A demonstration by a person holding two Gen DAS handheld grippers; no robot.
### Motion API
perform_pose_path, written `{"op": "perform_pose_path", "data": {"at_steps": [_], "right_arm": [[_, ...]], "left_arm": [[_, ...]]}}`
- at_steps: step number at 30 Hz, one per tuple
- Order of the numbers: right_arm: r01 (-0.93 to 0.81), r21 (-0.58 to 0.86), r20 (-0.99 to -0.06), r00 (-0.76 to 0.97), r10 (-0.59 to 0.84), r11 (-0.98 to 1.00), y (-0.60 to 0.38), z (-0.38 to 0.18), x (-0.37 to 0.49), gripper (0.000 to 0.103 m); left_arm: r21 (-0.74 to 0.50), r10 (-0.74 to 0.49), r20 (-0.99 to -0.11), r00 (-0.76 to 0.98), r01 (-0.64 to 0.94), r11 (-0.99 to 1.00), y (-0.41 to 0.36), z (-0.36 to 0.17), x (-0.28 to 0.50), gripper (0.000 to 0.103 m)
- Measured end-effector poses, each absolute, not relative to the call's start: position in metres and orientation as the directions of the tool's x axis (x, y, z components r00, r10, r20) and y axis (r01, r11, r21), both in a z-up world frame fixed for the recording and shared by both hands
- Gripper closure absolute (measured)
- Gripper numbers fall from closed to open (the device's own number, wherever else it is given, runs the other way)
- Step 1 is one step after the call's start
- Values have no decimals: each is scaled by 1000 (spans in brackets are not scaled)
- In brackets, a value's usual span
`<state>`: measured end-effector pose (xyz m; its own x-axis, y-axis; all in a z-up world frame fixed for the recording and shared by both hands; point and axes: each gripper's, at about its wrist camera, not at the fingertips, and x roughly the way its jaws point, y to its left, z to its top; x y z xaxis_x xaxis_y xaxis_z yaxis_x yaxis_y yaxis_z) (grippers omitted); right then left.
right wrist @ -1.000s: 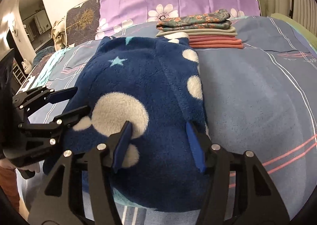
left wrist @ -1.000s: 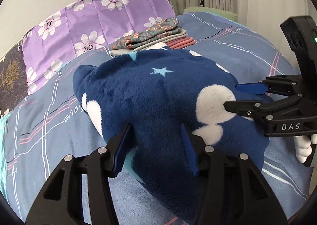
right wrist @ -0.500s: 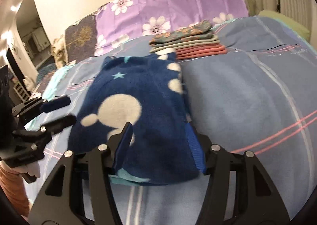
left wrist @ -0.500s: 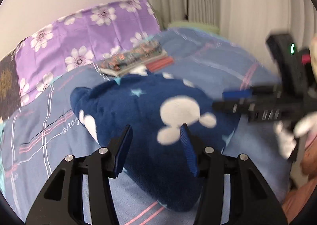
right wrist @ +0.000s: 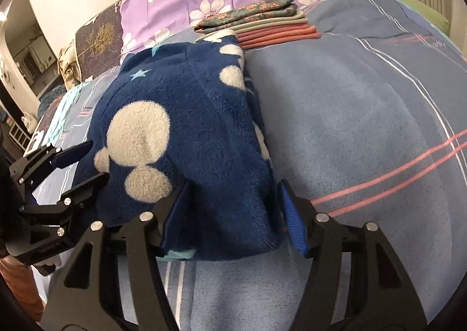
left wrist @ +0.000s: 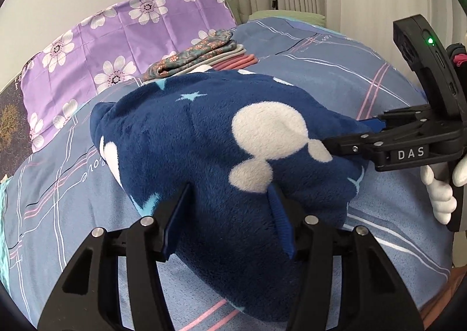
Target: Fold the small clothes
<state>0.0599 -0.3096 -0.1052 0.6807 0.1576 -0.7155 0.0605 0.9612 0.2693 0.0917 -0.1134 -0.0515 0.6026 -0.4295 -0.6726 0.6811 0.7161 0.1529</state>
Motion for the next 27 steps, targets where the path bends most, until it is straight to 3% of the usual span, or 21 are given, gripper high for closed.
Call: {"op": "perform_pose_path", "data": {"at_steps": [4, 8, 21, 27], "right_arm": [[78, 295, -717, 677, 167, 952, -314, -104, 54, 37], [121, 325, -724, 670, 164, 938, -321, -101, 42, 30], [254, 767, -611, 569, 550, 590, -343, -141, 30, 23], [318, 807, -577, 603, 550, 498, -340, -147, 49, 17]], "left_arm": [[155, -427, -671, 607, 678, 719, -113, -52, 90, 48], [145, -432, -668, 606, 675, 723, -111, -53, 90, 48], [129, -445, -651, 614, 668, 733, -110, -55, 87, 48], [127, -445, -650, 615, 666, 735, -109, -55, 87, 48]]}}
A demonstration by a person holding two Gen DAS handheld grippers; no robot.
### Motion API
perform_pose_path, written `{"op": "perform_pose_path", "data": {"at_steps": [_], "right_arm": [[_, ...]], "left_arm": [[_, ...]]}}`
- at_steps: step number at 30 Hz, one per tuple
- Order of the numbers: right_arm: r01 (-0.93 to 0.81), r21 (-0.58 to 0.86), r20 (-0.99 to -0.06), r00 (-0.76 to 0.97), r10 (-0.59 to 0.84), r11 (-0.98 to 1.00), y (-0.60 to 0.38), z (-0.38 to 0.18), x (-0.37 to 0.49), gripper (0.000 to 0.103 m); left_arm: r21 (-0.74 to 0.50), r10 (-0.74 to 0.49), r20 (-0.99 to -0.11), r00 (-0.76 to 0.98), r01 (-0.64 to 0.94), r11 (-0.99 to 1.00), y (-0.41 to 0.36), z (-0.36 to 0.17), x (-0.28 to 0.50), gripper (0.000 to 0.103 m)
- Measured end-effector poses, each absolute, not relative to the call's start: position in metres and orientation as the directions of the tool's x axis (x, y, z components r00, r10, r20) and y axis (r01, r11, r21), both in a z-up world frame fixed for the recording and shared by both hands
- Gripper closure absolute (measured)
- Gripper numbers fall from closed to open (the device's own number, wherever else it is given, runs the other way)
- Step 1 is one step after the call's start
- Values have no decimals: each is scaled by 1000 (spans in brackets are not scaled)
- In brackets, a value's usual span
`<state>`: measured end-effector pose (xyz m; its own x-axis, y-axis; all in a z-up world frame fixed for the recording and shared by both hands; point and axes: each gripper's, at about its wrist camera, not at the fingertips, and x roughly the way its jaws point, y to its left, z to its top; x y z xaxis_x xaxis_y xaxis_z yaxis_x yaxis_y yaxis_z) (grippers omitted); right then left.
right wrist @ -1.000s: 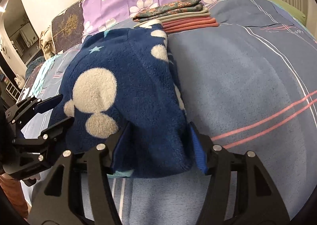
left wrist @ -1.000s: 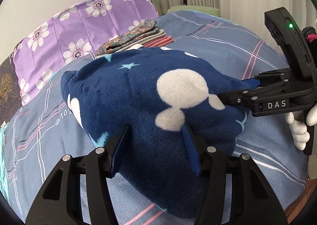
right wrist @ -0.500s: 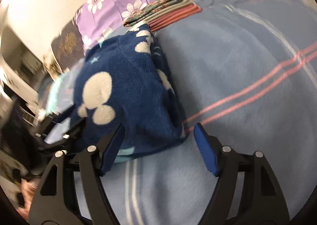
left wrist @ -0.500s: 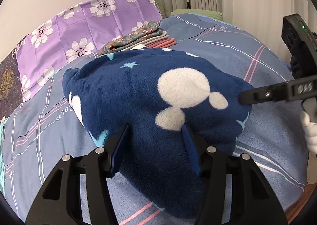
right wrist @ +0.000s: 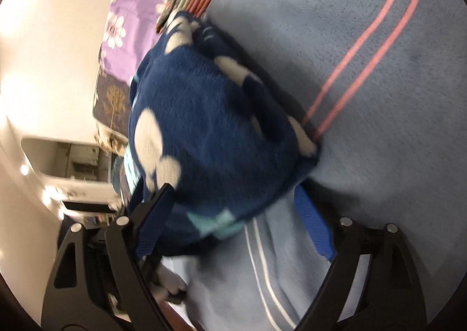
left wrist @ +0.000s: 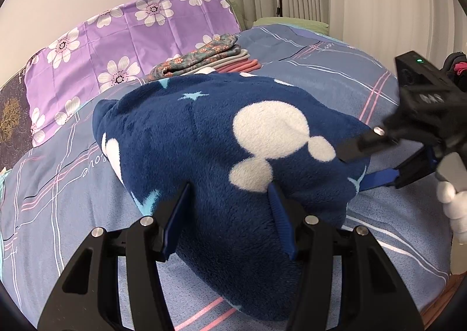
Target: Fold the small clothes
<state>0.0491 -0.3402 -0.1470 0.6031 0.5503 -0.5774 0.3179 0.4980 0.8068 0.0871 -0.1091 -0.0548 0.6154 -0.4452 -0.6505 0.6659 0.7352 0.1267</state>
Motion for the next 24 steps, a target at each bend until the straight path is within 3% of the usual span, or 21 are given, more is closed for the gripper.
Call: {"op": "perform_pose_path", "data": {"at_steps": [8, 15, 18, 21, 24], "right_arm": [[360, 803, -582, 643, 497, 475, -333, -147, 67, 2], [364, 761, -614, 671, 416, 537, -318, -141, 71, 2], [348, 764, -607, 673, 422, 544, -317, -141, 70, 2], [326, 766, -600, 670, 436, 554, -316, -140, 75, 2], [313, 768, -597, 667, 446, 559, -322, -142, 76, 2]], "left_arm": [[110, -457, -643, 614, 665, 738, -110, -54, 88, 48], [78, -482, -633, 605, 670, 738, -107, -55, 90, 47], [-31, -556, -616, 559, 688, 725, -96, -47, 96, 41], [-280, -687, -539, 488, 665, 692, -66, -33, 123, 26], [-365, -655, -507, 560, 549, 752, -38, -28, 168, 19]]}}
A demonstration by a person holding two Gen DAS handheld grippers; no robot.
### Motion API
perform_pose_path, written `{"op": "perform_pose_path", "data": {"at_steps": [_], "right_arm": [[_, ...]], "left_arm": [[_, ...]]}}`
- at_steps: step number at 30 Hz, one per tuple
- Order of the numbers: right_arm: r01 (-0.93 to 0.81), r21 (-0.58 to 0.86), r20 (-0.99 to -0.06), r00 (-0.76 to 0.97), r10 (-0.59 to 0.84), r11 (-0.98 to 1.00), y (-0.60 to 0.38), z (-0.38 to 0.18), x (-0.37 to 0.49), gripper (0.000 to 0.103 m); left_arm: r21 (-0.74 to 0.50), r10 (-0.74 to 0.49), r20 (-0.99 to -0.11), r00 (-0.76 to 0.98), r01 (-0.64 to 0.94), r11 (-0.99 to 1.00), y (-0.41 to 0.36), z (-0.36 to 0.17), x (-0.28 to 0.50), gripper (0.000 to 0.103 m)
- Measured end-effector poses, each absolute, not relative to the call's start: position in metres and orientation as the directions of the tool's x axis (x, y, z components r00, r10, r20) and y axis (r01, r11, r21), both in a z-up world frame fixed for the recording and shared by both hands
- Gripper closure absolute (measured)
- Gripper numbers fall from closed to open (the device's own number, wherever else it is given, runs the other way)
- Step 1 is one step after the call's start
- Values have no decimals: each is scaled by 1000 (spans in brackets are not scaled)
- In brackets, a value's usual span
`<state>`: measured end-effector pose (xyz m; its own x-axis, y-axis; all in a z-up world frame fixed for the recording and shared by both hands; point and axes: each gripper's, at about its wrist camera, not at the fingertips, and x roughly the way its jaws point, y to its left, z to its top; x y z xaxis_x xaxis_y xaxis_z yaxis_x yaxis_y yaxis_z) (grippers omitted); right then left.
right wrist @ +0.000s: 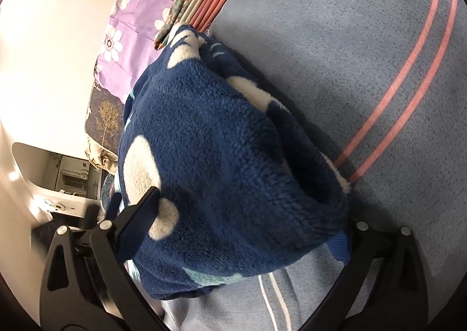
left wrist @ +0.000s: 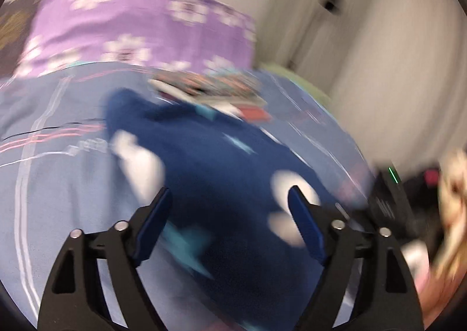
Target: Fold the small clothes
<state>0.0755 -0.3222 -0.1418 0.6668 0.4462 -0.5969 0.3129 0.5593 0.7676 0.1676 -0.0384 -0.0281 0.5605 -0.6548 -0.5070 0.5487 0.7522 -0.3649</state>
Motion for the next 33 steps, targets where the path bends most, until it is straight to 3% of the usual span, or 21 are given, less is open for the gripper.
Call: {"op": "perform_pose_path", "data": {"at_steps": [2, 5, 8, 12, 14, 15, 16, 18, 21, 28, 33], "right_arm": [[312, 767, -597, 667, 445, 561, -322, -141, 76, 2], [308, 768, -594, 668, 447, 561, -323, -142, 76, 2], [301, 774, -589, 667, 457, 557, -325, -143, 74, 2], [303, 782, -580, 674, 458, 544, -327, -144, 74, 2], [302, 782, -577, 681, 450, 546, -327, -144, 75, 2], [295, 776, -576, 691, 437, 557, -326, -143, 75, 4], [276, 767, -572, 704, 421, 579, -325, -140, 74, 10], [235, 756, -557, 722, 412, 611, -323, -135, 70, 33], [161, 705, -549, 739, 389, 691, -318, -112, 64, 50], [-97, 564, -470, 778, 416, 820, -296, -28, 96, 53], [-277, 492, -431, 746, 508, 825, -269, 35, 189, 53]], "left_arm": [[-437, -662, -514, 546, 498, 749, -27, -37, 207, 18], [-524, -628, -598, 497, 351, 776, -23, -68, 274, 18], [-648, -705, -566, 428, 297, 701, -24, -94, 315, 13], [-640, -722, -556, 412, 343, 688, -44, -105, 334, 14], [-627, -727, -555, 405, 371, 685, -53, -104, 336, 29], [-631, -733, -549, 402, 376, 679, -54, -102, 336, 32], [-626, -734, -545, 405, 386, 677, -54, -99, 335, 39], [-613, -736, -531, 421, 409, 676, -49, -90, 328, 46], [-603, -760, -470, 449, 466, 648, -35, -60, 308, 50], [-482, -726, -344, 595, 552, 681, 10, 40, 277, 50], [-419, -619, -311, 721, 480, 770, 54, 96, 306, 49]]}}
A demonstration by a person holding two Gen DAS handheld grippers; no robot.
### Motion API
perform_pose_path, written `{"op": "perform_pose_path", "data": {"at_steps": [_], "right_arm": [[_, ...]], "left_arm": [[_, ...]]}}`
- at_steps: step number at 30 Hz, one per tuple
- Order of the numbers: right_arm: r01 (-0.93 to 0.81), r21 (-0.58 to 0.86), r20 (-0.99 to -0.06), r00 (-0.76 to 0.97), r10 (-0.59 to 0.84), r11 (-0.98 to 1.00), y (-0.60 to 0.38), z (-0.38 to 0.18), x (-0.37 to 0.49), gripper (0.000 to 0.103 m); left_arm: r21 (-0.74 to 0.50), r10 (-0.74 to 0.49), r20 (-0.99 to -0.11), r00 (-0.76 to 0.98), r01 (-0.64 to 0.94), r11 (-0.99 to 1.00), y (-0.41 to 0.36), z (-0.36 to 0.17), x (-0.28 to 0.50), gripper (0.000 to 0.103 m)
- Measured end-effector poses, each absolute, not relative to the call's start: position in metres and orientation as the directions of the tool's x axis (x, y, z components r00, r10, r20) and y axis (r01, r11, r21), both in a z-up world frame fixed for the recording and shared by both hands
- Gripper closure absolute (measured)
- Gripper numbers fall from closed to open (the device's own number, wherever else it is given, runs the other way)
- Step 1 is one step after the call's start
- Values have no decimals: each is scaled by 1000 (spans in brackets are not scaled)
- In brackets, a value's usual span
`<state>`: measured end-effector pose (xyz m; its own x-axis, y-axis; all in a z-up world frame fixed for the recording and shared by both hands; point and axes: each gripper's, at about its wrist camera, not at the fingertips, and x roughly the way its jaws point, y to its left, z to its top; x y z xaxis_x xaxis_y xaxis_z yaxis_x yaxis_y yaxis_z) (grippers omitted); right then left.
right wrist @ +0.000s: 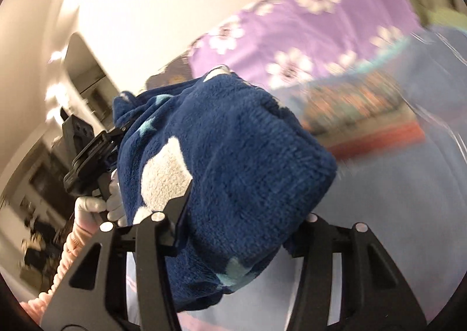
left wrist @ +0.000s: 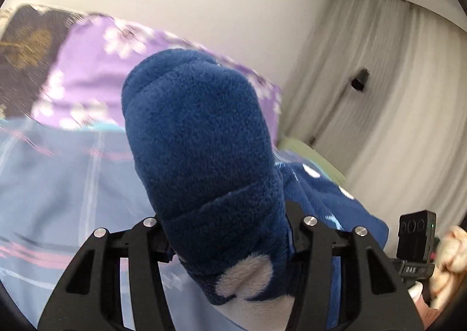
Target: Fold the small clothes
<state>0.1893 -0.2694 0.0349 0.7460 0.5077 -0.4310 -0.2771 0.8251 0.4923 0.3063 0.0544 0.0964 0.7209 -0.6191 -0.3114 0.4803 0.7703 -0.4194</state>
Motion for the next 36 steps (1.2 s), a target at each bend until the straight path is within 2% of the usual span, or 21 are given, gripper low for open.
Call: {"op": "perform_pose_path", "data": {"at_steps": [4, 10, 12, 13, 14, 15, 17, 18, 19, 20, 22, 23, 24, 26, 29, 31, 33, 36], "right_arm": [[-334, 487, -444, 701, 558, 807, -241, 59, 288, 53], [-307, 419, -497, 710, 499, 855, -196, 44, 413, 53], [-270, 419, -511, 719, 471, 867, -192, 31, 449, 53], [-249, 409, -520, 727, 449, 878, -189, 23, 466, 52], [-225, 391, -533, 735, 419, 892, -187, 15, 480, 49], [-163, 333, -572, 748, 336, 929, -182, -4, 498, 41], [-49, 234, -645, 740, 193, 971, -176, -35, 513, 34], [4, 176, -703, 700, 123, 984, -172, -64, 521, 35], [4, 179, -728, 673, 130, 984, -171, -79, 525, 35], [-12, 205, -743, 649, 163, 979, -170, -95, 523, 35], [-32, 245, -723, 660, 205, 969, -172, -111, 510, 36], [-27, 247, -716, 668, 201, 969, -175, -110, 504, 36], [-27, 253, -719, 664, 207, 967, -177, -108, 502, 36], [-26, 245, -729, 654, 202, 969, -181, -103, 494, 36], [-97, 218, -704, 674, 225, 971, -179, -85, 451, 35], [-178, 164, -679, 693, 242, 970, -172, -72, 403, 30], [-234, 85, -659, 716, 231, 969, -167, -65, 346, 20], [-262, 14, -615, 759, 215, 965, -169, -56, 272, 10]], "left_arm": [[-397, -507, -321, 800, 372, 839, 88, 116, 359, 49], [-344, -362, -357, 861, 239, 908, 116, 105, 433, 48], [-332, -313, -377, 871, 189, 924, 118, 88, 464, 45], [-322, -287, -391, 875, 162, 933, 118, 78, 476, 40], [-301, -241, -424, 873, 115, 947, 117, 62, 490, 32], [-275, -200, -467, 861, 73, 959, 116, 44, 502, 31], [-220, -125, -593, 795, -11, 975, 108, -8, 530, 29], [-186, -84, -670, 738, -57, 981, 105, -40, 540, 29], [-140, -40, -720, 693, -89, 986, 103, -69, 544, 29], [-124, -16, -718, 696, -104, 987, 104, -81, 541, 28], [-214, -82, -683, 726, -90, 973, 117, -87, 529, 28], [-277, -129, -677, 724, -88, 957, 127, -83, 526, 28], [-288, -139, -694, 706, -96, 953, 133, -81, 525, 28], [-233, -113, -705, 700, -78, 969, 129, -73, 514, 28], [-129, -98, -665, 740, 16, 992, 112, -53, 472, 28], [-93, -127, -633, 764, 88, 992, 95, -39, 433, 24], [-68, -169, -603, 779, 160, 985, 78, -30, 384, 20], [-75, -248, -544, 801, 249, 966, 52, -15, 314, 16]]}}
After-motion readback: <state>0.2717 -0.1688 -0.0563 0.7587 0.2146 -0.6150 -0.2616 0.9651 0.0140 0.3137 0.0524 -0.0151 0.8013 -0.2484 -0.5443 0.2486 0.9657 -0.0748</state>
